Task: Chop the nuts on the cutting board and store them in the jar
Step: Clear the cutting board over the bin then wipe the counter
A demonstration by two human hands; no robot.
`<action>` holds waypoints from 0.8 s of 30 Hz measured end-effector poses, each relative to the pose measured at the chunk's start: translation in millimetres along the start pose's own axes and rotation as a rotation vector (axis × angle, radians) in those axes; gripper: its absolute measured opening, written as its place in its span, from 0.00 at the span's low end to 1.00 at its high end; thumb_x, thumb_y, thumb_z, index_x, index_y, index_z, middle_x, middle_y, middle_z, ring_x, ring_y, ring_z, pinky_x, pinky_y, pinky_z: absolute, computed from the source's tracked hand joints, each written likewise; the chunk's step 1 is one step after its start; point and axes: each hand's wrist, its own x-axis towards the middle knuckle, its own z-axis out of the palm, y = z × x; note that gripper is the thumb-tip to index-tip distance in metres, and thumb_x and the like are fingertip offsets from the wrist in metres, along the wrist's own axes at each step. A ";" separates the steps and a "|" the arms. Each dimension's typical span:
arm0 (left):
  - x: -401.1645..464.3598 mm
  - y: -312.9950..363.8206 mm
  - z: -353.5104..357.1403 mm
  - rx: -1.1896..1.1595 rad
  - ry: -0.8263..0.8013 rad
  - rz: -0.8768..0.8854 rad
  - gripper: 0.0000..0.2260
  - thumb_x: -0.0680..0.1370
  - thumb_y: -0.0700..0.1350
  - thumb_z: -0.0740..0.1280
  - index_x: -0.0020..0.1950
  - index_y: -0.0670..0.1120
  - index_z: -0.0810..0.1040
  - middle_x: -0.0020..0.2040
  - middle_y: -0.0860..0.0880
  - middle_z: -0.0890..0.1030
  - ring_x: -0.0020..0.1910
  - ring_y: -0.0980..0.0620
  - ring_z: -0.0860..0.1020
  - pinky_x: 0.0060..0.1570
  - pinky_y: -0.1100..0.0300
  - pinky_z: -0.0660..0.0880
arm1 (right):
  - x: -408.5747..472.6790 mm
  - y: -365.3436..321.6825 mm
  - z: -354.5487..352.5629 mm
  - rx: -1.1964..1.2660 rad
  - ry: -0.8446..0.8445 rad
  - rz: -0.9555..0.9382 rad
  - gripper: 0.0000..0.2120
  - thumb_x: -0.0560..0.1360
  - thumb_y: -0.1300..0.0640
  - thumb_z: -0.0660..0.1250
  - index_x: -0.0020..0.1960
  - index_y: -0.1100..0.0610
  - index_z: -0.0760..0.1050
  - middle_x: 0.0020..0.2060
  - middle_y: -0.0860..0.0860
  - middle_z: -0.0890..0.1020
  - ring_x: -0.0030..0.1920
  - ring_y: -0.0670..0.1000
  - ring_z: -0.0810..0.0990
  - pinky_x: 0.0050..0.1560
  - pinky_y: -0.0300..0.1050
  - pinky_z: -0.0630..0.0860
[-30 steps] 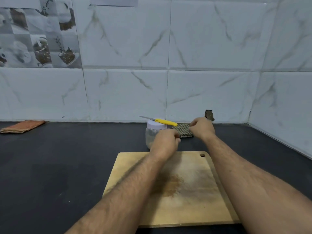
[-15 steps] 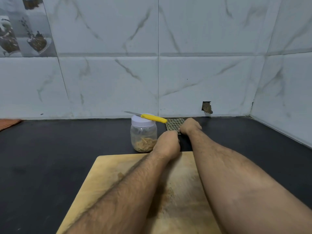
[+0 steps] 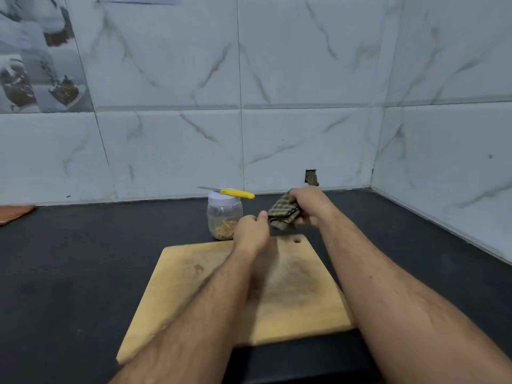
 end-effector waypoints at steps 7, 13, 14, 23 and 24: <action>-84.2 8.5 -29.4 -0.782 -0.183 -0.419 0.19 0.85 0.53 0.54 0.49 0.41 0.77 0.39 0.44 0.82 0.37 0.49 0.80 0.31 0.58 0.79 | -105.8 11.8 4.2 0.206 -0.246 0.130 0.10 0.73 0.68 0.57 0.47 0.60 0.74 0.42 0.57 0.81 0.37 0.53 0.82 0.30 0.43 0.79; -107.2 -4.6 -78.0 -0.710 0.049 -0.302 0.10 0.78 0.33 0.65 0.59 0.36 0.78 0.51 0.34 0.83 0.49 0.36 0.83 0.50 0.37 0.80 | -147.0 19.3 16.8 -0.610 -0.233 -0.242 0.31 0.69 0.52 0.75 0.69 0.52 0.68 0.60 0.53 0.74 0.59 0.53 0.76 0.56 0.50 0.74; -109.5 -3.8 -83.9 -0.706 0.034 -0.281 0.09 0.78 0.32 0.65 0.57 0.35 0.79 0.51 0.33 0.83 0.49 0.35 0.83 0.50 0.35 0.79 | -153.0 18.3 24.8 -0.663 -0.267 -0.343 0.39 0.68 0.50 0.77 0.74 0.51 0.64 0.64 0.53 0.72 0.63 0.53 0.74 0.60 0.49 0.72; -117.9 -14.6 -141.3 -0.287 0.020 0.035 0.11 0.83 0.48 0.59 0.59 0.46 0.78 0.48 0.49 0.84 0.45 0.51 0.83 0.48 0.55 0.77 | -168.0 17.6 81.9 -0.727 -0.075 -0.600 0.16 0.75 0.62 0.62 0.60 0.55 0.79 0.54 0.54 0.83 0.56 0.57 0.78 0.56 0.50 0.75; -116.4 -24.3 -148.6 -0.129 0.088 0.084 0.12 0.83 0.47 0.59 0.61 0.46 0.78 0.50 0.50 0.84 0.50 0.52 0.82 0.52 0.55 0.77 | -168.0 17.6 85.2 -0.757 -0.061 -0.590 0.12 0.75 0.61 0.62 0.55 0.57 0.79 0.51 0.54 0.83 0.54 0.57 0.78 0.52 0.50 0.75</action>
